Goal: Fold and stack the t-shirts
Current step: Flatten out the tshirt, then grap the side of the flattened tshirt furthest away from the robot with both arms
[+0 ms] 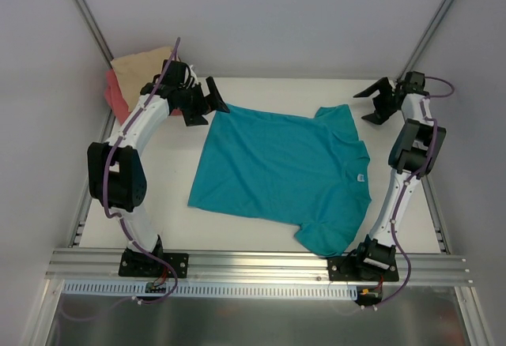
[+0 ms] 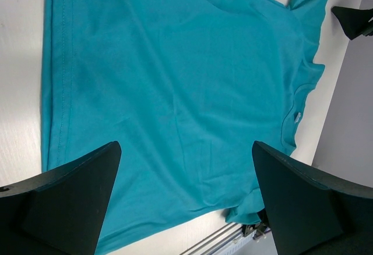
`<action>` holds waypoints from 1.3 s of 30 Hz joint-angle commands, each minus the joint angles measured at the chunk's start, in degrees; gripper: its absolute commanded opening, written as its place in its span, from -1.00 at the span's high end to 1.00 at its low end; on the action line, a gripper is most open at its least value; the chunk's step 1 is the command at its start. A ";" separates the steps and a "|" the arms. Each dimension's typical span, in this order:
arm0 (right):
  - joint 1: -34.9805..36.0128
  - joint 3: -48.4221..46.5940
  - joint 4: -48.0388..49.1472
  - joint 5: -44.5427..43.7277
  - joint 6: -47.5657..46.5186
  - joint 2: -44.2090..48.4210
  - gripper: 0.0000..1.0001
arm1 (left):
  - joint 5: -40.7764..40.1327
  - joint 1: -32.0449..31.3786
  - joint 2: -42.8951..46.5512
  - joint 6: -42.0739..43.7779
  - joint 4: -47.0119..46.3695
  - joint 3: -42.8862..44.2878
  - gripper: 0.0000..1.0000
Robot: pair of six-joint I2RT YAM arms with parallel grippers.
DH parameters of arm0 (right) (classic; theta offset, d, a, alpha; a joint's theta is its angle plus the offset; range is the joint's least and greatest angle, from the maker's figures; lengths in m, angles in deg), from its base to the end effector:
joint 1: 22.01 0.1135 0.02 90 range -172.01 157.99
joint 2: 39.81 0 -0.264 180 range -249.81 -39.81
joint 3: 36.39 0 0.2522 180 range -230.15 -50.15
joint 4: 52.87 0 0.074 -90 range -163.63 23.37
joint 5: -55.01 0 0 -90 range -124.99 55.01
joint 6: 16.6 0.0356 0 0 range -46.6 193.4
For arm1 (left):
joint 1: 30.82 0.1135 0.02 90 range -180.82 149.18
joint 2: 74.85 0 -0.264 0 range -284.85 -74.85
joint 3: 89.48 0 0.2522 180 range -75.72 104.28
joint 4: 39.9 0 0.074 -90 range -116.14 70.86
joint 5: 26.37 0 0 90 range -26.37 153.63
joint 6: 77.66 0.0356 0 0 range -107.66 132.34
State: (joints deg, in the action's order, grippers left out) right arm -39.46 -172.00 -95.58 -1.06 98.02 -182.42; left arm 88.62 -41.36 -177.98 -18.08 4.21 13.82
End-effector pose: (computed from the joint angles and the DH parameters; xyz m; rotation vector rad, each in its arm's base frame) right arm 0.5278 -0.1451 0.1641 0.6031 2.3072 0.7759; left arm 0.3990 -0.0895 0.2976 -0.1915 2.4022 -0.8549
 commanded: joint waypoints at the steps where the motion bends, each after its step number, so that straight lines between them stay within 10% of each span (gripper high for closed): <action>1: -0.65 -2.70 1.09 2.01 0.86 -1.53 -0.99 | 0.14 -0.26 -0.31 -0.08 0.50 2.49 -0.97; 27: 3.74 3.18 10.23 8.08 9.04 -5.23 -0.81 | 0.14 -0.26 -0.32 0.18 1.47 2.22 -0.97; 39: 4.18 5.47 10.67 8.52 9.30 -4.44 0.47 | 0.58 -0.26 -0.14 0.79 1.29 1.25 -0.97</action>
State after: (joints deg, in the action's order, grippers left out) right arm -35.87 -167.32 -82.51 8.86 107.92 -186.79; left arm 88.67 -41.36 -178.57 -18.08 5.10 14.17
